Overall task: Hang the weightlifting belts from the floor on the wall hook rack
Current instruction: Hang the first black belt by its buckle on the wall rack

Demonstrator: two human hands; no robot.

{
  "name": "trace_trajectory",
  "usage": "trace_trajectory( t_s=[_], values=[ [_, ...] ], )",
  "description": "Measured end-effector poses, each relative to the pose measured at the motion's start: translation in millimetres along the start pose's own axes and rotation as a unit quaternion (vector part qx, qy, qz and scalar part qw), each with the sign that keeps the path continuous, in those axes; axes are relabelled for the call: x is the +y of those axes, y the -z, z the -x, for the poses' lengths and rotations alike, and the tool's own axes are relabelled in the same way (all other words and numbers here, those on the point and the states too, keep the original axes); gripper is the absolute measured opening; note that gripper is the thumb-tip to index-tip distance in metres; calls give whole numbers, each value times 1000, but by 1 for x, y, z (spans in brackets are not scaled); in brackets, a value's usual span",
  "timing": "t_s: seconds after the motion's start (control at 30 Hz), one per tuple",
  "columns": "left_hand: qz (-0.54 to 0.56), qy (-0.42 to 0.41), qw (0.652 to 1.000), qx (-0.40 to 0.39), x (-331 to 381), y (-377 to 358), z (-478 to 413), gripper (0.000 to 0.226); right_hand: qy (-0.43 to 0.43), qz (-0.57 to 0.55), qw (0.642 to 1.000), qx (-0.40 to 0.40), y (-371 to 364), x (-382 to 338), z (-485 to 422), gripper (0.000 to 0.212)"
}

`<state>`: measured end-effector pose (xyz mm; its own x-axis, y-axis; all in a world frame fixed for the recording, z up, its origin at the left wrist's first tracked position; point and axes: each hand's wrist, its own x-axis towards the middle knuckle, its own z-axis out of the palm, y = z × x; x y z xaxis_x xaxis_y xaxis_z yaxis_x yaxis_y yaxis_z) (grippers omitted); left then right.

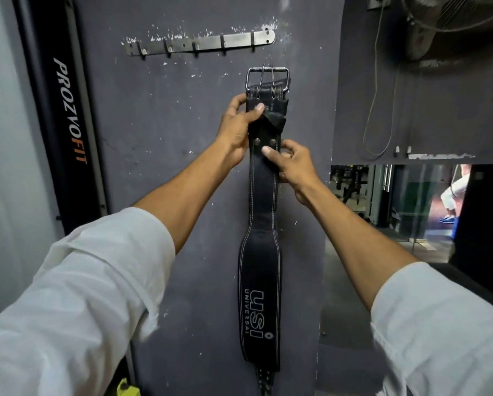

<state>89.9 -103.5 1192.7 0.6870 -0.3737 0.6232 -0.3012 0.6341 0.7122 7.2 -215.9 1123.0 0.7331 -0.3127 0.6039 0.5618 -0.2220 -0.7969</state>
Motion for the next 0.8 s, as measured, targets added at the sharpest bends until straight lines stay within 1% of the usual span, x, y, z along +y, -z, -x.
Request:
trace_trajectory(
  t_s=[0.1,0.2,0.27,0.3,0.4,0.47,0.5,0.53,0.6,0.63,0.67,0.73,0.8],
  values=[
    [21,5,1000,5,1,5,3,41,0,9,1000,5,-6,-2,-7,43],
    [17,12,1000,17,-2,10,7,38,36,48,997,50,-11,-7,-20,39],
    [10,17,999,29,-10,15,12,39,54,66,993,83,-12,-11,-34,41],
    [8,23,999,31,-14,17,16,40,60,75,991,95,-13,-13,-41,39],
    [17,39,999,24,-23,24,27,46,78,83,988,104,-19,-14,-48,15],
    [8,32,999,22,-25,28,36,47,77,84,987,115,-20,-8,-51,13],
    [-10,31,999,19,-29,30,45,46,81,87,984,129,-21,-9,-52,14],
    [-39,38,998,16,-39,35,57,47,86,90,982,143,-20,-9,-57,19],
    [-115,85,990,-9,-73,52,93,52,109,93,976,166,-19,-18,-67,30],
    [-139,112,984,-27,-94,61,116,52,115,92,974,171,-20,-28,-70,29],
    [-142,134,980,-37,-114,69,139,47,119,88,974,174,-20,-39,-73,29],
    [-108,167,980,-16,-142,82,178,37,130,93,972,175,-21,-54,-81,35],
    [-91,179,980,-4,-155,90,196,39,133,110,969,178,-23,-55,-85,33]
  ],
)
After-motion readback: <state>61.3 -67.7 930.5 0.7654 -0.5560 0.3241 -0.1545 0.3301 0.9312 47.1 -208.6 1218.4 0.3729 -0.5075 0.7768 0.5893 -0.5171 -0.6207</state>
